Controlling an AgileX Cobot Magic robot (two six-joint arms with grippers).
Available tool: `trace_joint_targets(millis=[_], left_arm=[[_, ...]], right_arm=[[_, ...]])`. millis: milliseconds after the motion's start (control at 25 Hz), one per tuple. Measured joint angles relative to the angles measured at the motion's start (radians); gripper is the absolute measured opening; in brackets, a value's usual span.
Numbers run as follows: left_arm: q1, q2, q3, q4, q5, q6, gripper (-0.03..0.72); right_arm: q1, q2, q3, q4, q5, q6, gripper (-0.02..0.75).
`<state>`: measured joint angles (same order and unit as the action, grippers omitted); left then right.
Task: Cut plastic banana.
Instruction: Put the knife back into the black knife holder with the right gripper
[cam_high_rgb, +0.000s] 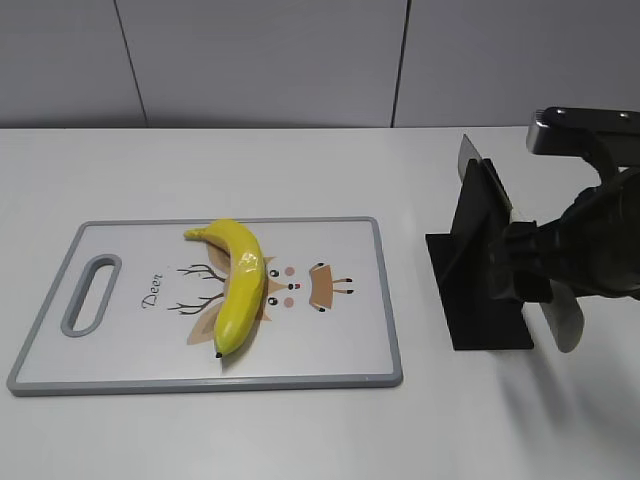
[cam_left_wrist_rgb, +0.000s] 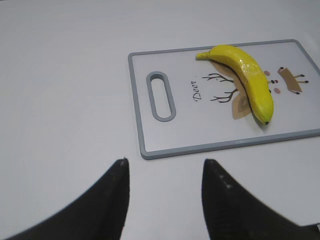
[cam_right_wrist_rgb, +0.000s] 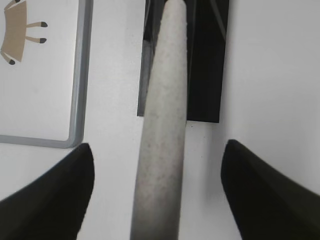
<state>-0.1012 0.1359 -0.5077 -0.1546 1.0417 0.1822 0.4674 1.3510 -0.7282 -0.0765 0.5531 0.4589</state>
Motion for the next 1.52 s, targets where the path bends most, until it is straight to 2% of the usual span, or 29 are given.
trace_joint_targets(millis=[280, 480, 600, 1000, 1520], left_arm=[[0.0, 0.0, 0.0, 0.0, 0.0, 0.0, 0.458], [0.0, 0.0, 0.0, 0.0, 0.0, -0.006, 0.566], [0.0, 0.0, 0.0, 0.0, 0.0, -0.014, 0.6], [0.0, 0.0, 0.0, 0.0, 0.0, -0.015, 0.595], [0.0, -0.014, 0.0, 0.0, 0.0, -0.015, 0.583]], right_arm=[[0.0, -0.059, 0.0, 0.0, -0.002, -0.039, 0.617], [0.0, -0.185, 0.0, 0.0, -0.004, -0.147, 0.617], [0.0, -0.275, 0.0, 0.0, -0.005, -0.248, 0.614], [0.0, -0.539, 0.013, 0.0, 0.106, -0.387, 0.594], [0.0, -0.934, 0.247, 0.0, 0.2, -0.507, 0.592]])
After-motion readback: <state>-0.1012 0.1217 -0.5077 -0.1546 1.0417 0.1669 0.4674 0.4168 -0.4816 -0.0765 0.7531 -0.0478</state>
